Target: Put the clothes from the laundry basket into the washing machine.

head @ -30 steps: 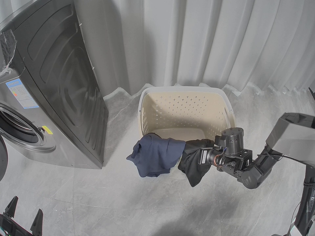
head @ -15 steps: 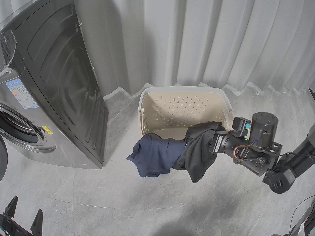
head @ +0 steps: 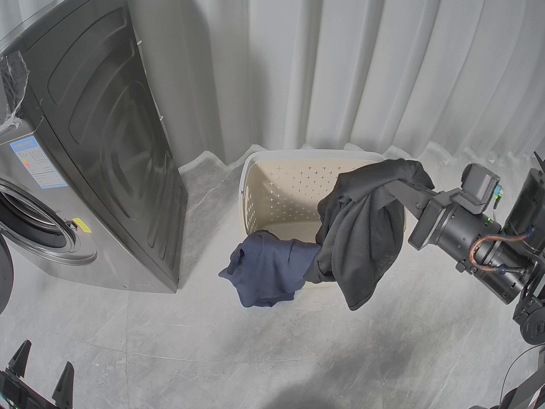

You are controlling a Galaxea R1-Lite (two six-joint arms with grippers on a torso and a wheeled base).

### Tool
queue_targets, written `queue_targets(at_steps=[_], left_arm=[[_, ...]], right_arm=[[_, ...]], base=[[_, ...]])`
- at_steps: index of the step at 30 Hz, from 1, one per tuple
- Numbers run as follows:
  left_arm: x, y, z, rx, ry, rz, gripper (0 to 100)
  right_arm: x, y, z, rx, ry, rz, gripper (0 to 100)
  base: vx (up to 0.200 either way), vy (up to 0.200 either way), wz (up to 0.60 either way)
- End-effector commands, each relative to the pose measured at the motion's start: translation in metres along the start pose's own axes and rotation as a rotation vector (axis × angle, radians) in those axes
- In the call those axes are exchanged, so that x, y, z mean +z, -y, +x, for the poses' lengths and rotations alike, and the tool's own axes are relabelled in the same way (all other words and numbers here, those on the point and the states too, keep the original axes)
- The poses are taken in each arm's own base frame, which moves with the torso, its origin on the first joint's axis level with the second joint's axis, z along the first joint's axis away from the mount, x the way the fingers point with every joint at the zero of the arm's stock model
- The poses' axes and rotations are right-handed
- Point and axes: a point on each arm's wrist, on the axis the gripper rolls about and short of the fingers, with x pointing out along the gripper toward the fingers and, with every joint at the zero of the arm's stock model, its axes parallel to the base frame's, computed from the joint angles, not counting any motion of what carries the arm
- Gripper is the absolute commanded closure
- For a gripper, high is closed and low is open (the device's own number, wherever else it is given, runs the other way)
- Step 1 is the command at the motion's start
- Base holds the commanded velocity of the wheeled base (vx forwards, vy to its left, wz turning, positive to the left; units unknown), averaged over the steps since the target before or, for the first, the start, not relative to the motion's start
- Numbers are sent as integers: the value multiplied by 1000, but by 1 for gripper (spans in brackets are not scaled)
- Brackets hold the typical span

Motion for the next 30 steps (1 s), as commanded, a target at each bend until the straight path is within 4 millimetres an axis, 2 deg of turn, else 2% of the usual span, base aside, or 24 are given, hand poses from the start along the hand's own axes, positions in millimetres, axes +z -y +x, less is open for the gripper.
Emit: queue_targets(at_steps=[1, 23, 30], left_arm=[[-5, 0, 0, 1, 0, -1, 0], [-5, 0, 0, 4, 0, -7, 0], [-4, 0, 0, 4, 2, -7, 0]], right_arm=[[16, -7, -13, 36, 73, -15, 100], [12, -7, -19, 47, 60, -35, 100], [12, -7, -19, 64, 57, -36, 100]], base=[[0, 0, 0], [-191, 0, 0], [0, 29, 0]])
